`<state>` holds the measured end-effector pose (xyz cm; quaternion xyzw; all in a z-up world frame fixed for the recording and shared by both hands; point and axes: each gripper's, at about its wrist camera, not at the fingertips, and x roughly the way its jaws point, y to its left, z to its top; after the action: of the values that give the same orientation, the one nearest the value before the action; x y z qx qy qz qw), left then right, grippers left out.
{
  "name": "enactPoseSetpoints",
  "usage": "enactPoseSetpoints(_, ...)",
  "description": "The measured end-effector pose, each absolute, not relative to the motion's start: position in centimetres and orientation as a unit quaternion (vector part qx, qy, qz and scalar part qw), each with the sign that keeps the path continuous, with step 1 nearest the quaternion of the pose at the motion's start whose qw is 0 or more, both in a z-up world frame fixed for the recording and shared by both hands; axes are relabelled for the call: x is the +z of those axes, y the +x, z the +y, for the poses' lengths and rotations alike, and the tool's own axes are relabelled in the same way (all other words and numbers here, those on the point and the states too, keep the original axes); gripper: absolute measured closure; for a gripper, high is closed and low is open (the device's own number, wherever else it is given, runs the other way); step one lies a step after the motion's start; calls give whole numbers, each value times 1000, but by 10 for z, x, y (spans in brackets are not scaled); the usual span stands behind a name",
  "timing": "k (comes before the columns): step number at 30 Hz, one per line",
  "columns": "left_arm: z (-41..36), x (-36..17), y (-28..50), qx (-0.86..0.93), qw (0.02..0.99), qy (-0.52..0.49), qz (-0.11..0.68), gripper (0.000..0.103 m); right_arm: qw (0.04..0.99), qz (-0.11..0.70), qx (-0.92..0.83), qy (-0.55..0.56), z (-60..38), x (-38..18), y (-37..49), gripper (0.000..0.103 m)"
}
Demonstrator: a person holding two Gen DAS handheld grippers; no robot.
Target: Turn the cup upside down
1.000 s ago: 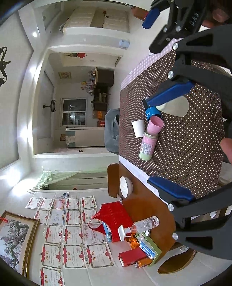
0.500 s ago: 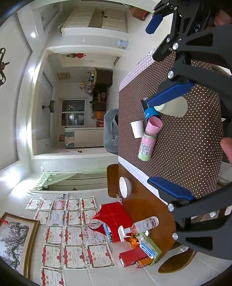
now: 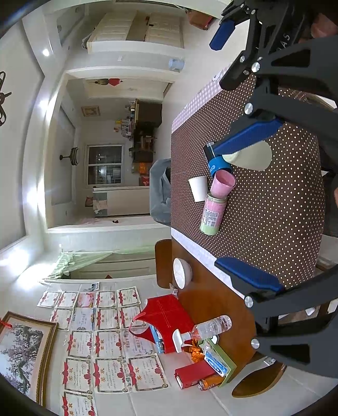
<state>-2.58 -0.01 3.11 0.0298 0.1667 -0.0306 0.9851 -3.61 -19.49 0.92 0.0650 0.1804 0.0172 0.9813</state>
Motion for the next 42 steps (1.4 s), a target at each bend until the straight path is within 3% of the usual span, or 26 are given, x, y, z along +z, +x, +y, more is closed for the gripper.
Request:
enactPoseSetpoints(6,0,31,-25,-29,985,30,169,23,982,179,17,63,-194,11,-37,6)
enactPoseSetpoints(9,0,31,-25,-24,985,30,167,16,982,179,17,63,-194,10,-38,6)
enactPoseSetpoints(42,-2,26,-21,-14,985,39,169,15,983,174,13,61,-194,12,-38,6)
